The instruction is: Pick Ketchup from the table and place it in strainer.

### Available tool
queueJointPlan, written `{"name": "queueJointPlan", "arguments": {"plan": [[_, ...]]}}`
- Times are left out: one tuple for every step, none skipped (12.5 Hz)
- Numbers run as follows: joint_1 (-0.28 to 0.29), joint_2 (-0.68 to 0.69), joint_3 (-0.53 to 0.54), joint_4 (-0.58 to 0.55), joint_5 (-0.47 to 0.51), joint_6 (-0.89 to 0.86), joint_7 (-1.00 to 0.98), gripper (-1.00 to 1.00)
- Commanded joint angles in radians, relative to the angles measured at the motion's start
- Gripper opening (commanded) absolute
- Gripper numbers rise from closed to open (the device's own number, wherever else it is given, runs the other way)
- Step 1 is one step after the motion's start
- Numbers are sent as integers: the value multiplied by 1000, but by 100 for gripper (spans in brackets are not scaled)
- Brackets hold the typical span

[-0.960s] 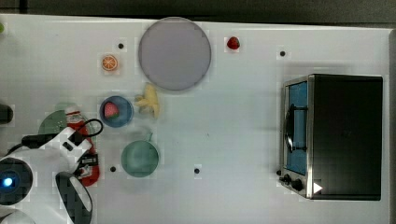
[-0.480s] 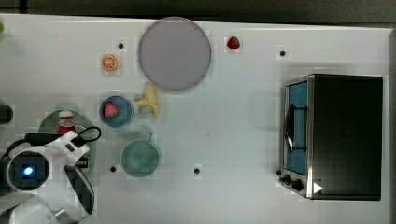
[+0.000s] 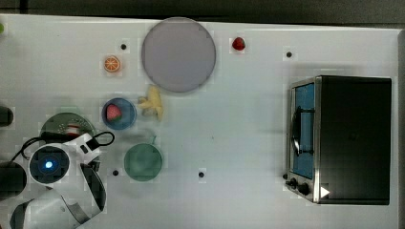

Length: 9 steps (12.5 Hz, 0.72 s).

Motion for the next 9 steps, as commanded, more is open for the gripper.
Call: {"name": "queueJointPlan", "arguments": {"plan": [[-19, -94, 1, 62, 3, 0, 52, 100], [-43, -130, -8, 75, 10, -7, 52, 100], [-71, -167, -18, 90, 11, -24, 51, 100], [-100, -205, -31, 106, 11, -55, 52, 100], [-128, -242, -49, 126, 11, -103, 51, 100], [-156, -276, -76, 146, 14, -172, 52, 100], [-182, -307, -113, 169, 26, -255, 52, 100], [-208, -334, -157, 200, 44, -336, 52, 100], [-231, -357, -208, 236, 50, -429, 50, 100]]}}
